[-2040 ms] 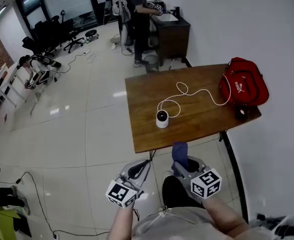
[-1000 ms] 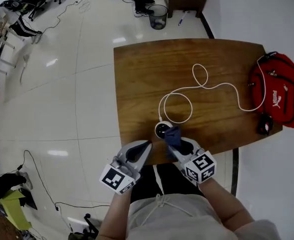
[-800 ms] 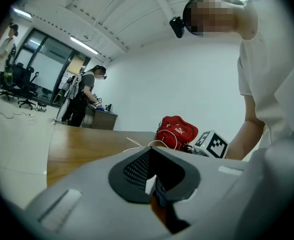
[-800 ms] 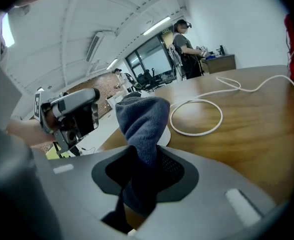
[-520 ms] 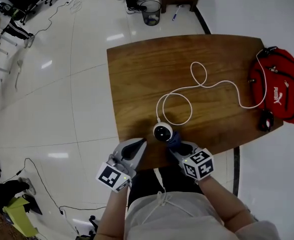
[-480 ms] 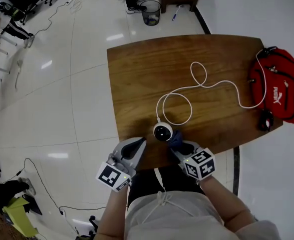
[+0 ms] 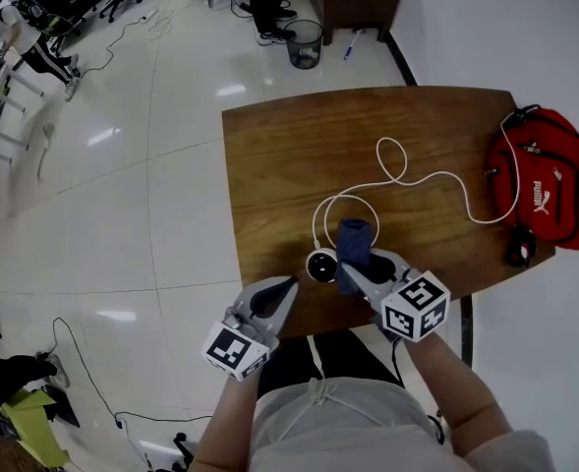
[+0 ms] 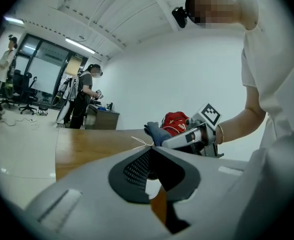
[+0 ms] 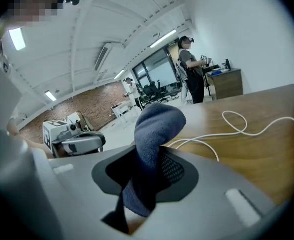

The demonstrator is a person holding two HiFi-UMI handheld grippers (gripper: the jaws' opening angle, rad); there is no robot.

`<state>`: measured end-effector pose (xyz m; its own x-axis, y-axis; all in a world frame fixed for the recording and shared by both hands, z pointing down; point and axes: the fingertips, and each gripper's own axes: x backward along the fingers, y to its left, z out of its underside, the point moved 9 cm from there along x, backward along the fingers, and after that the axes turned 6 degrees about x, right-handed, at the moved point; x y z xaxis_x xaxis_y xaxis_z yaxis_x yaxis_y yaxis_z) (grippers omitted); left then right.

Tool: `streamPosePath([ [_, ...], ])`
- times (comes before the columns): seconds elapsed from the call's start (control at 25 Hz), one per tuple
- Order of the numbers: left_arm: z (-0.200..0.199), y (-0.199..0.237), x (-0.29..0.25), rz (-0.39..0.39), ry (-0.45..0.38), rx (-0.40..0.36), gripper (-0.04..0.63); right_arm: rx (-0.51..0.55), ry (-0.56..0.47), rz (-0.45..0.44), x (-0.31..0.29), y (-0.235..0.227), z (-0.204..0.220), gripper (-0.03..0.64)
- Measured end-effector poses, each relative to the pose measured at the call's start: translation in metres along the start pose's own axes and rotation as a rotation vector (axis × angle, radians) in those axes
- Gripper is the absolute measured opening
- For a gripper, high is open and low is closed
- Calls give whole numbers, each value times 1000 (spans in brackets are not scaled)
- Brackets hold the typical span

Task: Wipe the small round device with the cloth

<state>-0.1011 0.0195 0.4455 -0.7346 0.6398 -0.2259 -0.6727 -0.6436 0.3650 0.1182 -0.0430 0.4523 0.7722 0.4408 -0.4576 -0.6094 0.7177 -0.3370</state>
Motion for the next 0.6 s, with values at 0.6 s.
streamPosePath([
  [0.6, 38, 5, -27, 25, 115, 60, 6, -178, 171, -30, -30, -39, 58, 114],
])
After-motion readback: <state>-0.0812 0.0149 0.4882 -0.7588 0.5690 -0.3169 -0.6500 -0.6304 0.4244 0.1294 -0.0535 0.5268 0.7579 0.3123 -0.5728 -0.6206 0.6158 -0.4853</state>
